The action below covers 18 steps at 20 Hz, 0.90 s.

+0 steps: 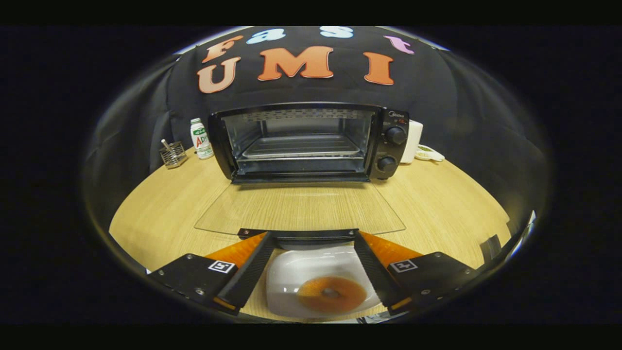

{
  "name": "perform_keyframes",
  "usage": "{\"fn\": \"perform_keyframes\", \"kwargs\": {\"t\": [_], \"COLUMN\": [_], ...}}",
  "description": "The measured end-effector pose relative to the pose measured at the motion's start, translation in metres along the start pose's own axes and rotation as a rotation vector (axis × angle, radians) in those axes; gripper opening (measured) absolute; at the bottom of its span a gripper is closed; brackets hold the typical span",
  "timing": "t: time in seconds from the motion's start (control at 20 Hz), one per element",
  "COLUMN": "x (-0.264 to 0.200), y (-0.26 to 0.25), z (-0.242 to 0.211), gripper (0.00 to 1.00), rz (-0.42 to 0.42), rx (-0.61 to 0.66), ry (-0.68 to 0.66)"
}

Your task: Open the toaster oven, put the food inside, and close the toaster oven door.

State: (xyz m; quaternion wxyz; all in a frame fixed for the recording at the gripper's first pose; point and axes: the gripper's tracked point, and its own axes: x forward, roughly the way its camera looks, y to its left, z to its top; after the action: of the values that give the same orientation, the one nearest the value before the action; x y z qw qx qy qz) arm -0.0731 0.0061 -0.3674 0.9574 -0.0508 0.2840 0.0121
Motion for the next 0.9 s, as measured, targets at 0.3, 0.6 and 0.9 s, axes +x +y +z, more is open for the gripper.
{"fn": "perform_keyframes", "kwargs": {"t": [0.3, 0.6, 0.9], "x": [-0.044, -0.07, -0.073], "y": [-0.013, -0.018, -0.021], "z": [0.012, -0.013, -0.058], "gripper": [1.0, 0.99, 0.97], "rz": [-0.036, -0.066, -0.079], "rx": [0.005, 0.039, 0.072], "ry": [-0.028, 0.0, 0.087]}}
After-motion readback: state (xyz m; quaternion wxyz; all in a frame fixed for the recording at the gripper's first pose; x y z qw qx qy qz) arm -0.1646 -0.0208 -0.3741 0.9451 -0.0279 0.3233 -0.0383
